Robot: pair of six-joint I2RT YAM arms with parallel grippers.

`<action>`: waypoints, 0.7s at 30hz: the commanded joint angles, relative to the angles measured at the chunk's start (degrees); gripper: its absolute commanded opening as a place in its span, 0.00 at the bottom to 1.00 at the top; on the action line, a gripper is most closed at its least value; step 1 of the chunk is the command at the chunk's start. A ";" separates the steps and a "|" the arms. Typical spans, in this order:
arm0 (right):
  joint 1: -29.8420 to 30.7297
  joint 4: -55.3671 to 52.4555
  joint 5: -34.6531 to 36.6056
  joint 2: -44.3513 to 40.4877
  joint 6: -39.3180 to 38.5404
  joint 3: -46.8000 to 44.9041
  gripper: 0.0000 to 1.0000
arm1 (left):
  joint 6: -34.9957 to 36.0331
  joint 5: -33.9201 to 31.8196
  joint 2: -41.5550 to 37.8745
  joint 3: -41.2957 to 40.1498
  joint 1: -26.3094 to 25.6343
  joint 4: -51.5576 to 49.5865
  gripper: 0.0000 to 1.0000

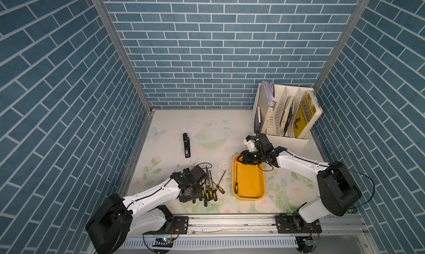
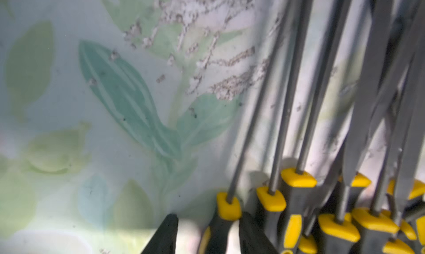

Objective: Put the file tool into the storage box
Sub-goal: Pick up the file tool from the center of the board.

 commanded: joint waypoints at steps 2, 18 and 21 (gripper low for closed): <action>0.40 -0.07 0.61 -0.07 -1.50 -0.42 0.40 | 0.53 -0.12 2.61 -1.76 -0.70 0.08 0.48; 0.40 1.35 -3.28 -0.17 -0.84 1.89 0.42 | 6.66 0.23 -2.49 8.51 -1.80 -6.88 0.02; 0.39 4.66 -7.64 -1.48 -0.26 2.43 0.48 | 11.41 7.46 -6.67 12.34 -2.16 -4.18 0.02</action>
